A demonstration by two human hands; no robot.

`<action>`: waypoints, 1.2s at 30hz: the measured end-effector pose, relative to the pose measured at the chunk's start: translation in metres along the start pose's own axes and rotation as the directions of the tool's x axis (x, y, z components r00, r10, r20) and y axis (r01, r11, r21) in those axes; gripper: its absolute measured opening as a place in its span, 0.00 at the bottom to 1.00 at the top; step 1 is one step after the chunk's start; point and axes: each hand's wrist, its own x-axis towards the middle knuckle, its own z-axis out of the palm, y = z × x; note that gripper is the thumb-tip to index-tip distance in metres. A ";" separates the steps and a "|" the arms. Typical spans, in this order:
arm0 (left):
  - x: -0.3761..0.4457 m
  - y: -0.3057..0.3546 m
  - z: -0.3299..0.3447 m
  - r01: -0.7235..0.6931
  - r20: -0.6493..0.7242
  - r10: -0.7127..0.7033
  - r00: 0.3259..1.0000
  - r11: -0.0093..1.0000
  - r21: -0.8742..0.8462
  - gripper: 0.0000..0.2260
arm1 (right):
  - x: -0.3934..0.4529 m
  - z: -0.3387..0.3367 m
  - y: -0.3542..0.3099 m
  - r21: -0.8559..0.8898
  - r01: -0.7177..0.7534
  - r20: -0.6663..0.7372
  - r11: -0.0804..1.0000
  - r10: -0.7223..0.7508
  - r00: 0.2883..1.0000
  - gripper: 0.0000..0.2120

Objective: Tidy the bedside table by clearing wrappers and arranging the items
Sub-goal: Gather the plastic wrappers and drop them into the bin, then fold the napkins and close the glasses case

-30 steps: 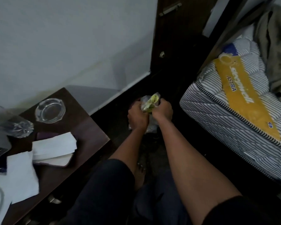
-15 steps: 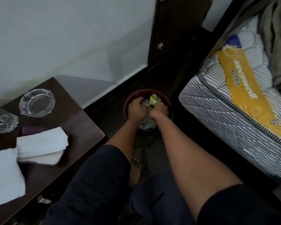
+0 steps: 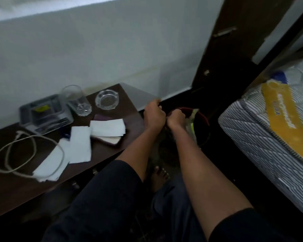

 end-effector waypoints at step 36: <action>-0.040 -0.159 -0.241 0.023 -0.021 -0.015 1.000 0.866 0.500 0.22 | -0.104 0.137 -0.168 -0.550 0.635 0.358 0.543 -0.534 0.766 0.15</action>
